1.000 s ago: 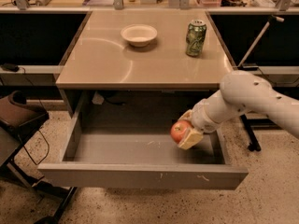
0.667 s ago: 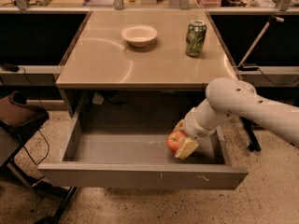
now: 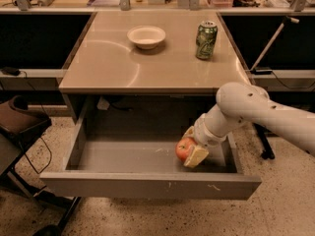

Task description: Place apple into top drawer

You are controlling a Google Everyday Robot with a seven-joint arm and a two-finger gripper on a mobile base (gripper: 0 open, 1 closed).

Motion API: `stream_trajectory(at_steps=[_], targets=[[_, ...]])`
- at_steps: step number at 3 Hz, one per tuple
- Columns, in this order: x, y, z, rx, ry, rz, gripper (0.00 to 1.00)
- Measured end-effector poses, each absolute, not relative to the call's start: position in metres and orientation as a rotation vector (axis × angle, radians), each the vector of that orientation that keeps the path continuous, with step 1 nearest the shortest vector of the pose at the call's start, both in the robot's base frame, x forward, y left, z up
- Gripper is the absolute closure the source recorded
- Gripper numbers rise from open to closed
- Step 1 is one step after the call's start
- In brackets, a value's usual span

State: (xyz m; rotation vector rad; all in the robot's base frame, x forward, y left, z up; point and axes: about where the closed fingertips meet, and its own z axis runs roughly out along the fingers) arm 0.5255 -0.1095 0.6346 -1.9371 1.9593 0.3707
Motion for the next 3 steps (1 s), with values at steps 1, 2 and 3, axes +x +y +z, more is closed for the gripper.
stream_trajectory(at_steps=[1, 2, 3], targets=[[0.5255, -0.1095, 0.6345, -1.937, 1.959, 0.371, 0.35], [0.5255, -0.1095, 0.6345, -1.937, 1.959, 0.371, 0.12], [0.5254, -0.1095, 0.6345, -1.937, 1.959, 0.371, 0.0]])
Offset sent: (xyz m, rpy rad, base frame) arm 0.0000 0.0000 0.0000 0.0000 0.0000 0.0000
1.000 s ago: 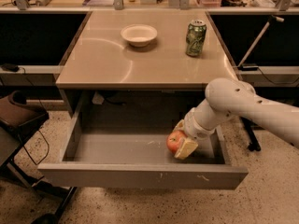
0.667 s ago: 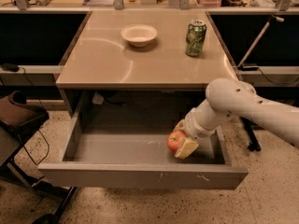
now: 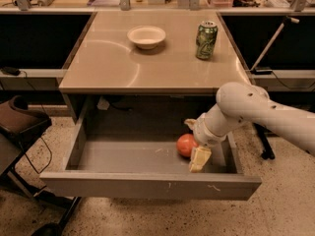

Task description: Place apple into top drawer

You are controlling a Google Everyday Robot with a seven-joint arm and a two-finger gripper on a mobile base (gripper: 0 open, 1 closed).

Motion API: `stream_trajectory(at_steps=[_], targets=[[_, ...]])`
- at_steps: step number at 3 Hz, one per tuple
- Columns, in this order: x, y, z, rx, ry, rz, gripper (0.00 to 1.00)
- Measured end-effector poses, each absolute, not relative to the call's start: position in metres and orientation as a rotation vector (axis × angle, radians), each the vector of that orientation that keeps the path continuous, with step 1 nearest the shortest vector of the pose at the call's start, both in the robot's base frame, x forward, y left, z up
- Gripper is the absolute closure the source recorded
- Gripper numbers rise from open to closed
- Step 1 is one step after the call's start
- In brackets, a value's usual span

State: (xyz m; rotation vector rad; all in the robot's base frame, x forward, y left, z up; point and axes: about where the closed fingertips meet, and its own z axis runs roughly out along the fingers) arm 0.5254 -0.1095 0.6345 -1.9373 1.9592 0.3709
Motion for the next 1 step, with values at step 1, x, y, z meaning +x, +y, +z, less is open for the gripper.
stream_trajectory(at_steps=[1], targets=[[0.5254, -0.1095, 0.6345, -1.937, 1.959, 0.371, 0.0]])
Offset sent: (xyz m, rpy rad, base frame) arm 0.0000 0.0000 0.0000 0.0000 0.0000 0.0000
